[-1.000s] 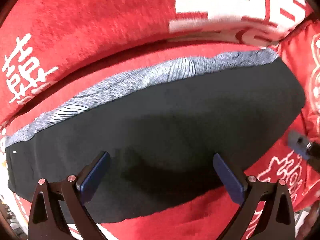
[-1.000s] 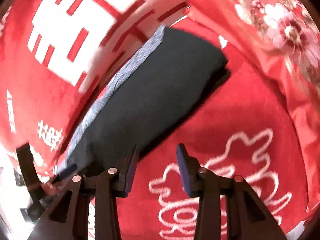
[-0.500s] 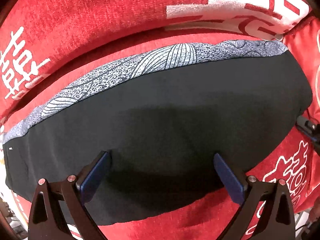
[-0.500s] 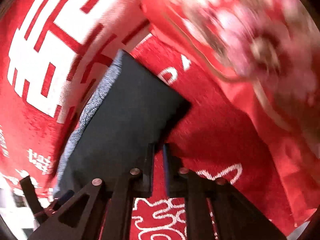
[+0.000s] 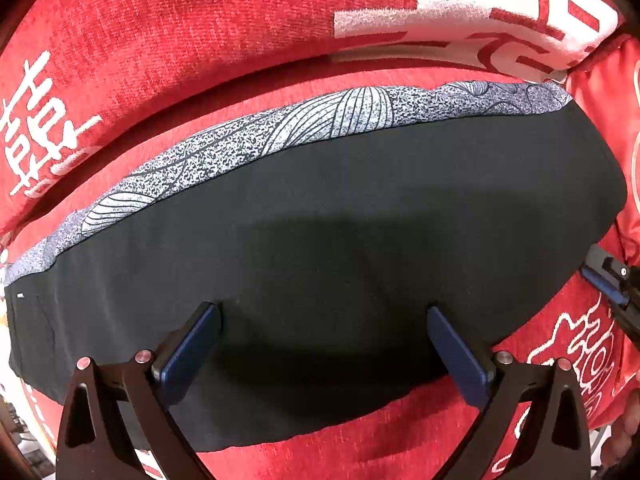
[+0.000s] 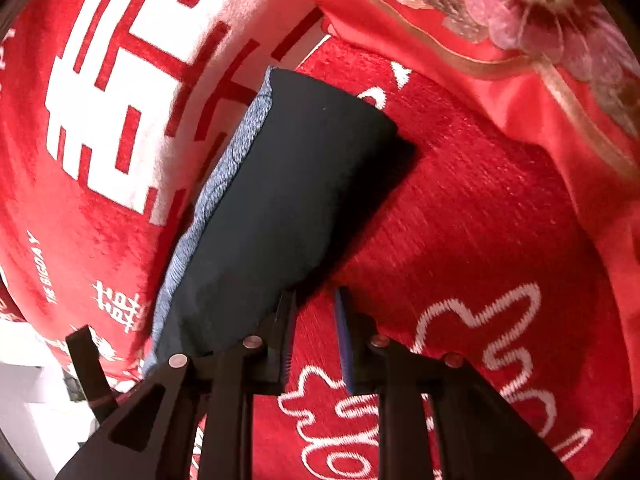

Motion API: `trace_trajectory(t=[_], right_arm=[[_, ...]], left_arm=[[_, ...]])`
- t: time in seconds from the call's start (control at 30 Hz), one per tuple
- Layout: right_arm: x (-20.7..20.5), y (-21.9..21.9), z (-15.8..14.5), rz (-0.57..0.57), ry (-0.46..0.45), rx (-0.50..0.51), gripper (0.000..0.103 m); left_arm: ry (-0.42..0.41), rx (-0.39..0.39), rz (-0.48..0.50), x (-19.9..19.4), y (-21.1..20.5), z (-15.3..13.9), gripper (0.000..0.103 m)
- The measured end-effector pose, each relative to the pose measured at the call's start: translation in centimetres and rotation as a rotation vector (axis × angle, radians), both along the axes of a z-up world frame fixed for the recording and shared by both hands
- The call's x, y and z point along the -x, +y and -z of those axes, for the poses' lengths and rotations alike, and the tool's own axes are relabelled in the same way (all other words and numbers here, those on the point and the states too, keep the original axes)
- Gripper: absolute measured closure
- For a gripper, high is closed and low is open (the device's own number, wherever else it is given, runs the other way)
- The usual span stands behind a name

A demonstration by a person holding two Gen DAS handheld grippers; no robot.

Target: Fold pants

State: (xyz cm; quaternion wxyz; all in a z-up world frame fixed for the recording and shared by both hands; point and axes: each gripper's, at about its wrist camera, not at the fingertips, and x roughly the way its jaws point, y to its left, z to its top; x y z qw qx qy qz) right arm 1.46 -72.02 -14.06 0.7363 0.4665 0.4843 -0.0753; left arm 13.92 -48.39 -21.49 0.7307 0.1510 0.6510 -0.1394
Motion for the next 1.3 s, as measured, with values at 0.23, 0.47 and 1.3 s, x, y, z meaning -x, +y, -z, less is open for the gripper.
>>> trace_trajectory(t=[0.23,0.47,1.3], right_arm=[[1.8,-0.3,0.8,0.107,-0.064,-0.080,0.079],[1.5,-0.1,0.5,0.127,-0.136,-0.126,0.047],[-3.9,0.4,-3.2,0.015,-0.264,-0.102,0.090]], left_arm=[[0.000,0.004,-0.009,-0.5,0.3,0.2,0.000],[0.001,0.005,-0.008,-0.6,0.5,0.3,0.000],[-0.007,0.178,0.023,-1.3,-2.3,-0.3,0.010]])
